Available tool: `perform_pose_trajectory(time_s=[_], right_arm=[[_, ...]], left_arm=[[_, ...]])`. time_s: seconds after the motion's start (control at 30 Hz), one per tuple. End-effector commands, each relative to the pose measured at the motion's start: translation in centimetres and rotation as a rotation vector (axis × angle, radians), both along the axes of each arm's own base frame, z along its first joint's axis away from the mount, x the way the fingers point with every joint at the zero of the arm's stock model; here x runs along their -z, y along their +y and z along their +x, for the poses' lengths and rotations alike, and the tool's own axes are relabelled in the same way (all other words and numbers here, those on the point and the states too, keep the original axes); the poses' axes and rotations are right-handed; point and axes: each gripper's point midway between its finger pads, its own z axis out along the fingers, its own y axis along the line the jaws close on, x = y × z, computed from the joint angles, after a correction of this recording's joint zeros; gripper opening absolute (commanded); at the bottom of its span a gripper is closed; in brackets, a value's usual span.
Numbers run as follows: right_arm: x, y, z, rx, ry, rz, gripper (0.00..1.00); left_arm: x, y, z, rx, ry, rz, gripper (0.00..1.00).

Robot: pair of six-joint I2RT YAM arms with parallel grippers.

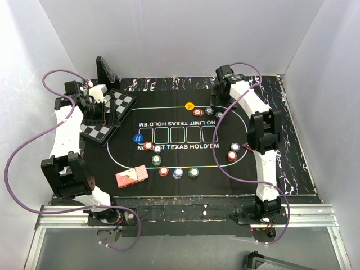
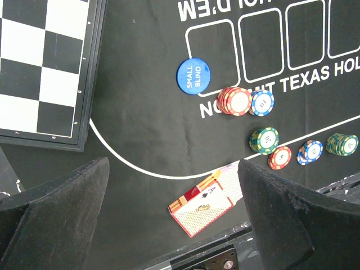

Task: Distribute texas hold em gaming equipment

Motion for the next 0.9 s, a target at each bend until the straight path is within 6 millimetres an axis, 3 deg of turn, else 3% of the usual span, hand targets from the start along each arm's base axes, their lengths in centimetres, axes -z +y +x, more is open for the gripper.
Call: perform_pose_trajectory(time_s=[0.0,0.1,0.2,0.27,0.43,0.53,0.7,0.87], right_arm=[[-9.8,2.2,-3.3,-0.048,-0.166,0.042,0.86],[-11.0,5.1,-8.4,-0.161,-0.181,0.067,0.86],[-8.9,8.9,-15.7,-0.344,-0.086,0.057,0.87],[-7.3,10.3,-20.2,-0.42,-0.005,0.04,0.88],[-4.0,12.7,-27.6,-0.538,0.1,0.094,0.89],[-2.4,13.2,-29.9,-0.573,0.141,0.077,0.9],[0.5,13.9,-32.1,-0.607,0.2,0.068,0.91],[2.4,14.3,-32.6,-0.619,0.23,0.052,0.91]], left_arm=[[-2.0,-0.3,-0.2,0.002,-0.067,-0.005,1.0],[-2.2,-0.3,-0.2,0.0,-0.071,-0.006,1.0],[-2.2,-0.2,-0.2,-0.004,-0.073,-0.002,1.0],[-2.2,-0.2,-0.2,-0.01,-0.072,-0.001,1.0],[-2.5,-0.4,-0.3,-0.01,-0.078,-0.016,1.0],[-2.5,-0.5,-0.4,-0.012,-0.078,-0.016,1.0],[-2.6,-0.5,-0.5,-0.013,-0.081,-0.02,1.0],[-2.4,-0.4,-0.5,-0.011,-0.081,-0.01,1.0]])
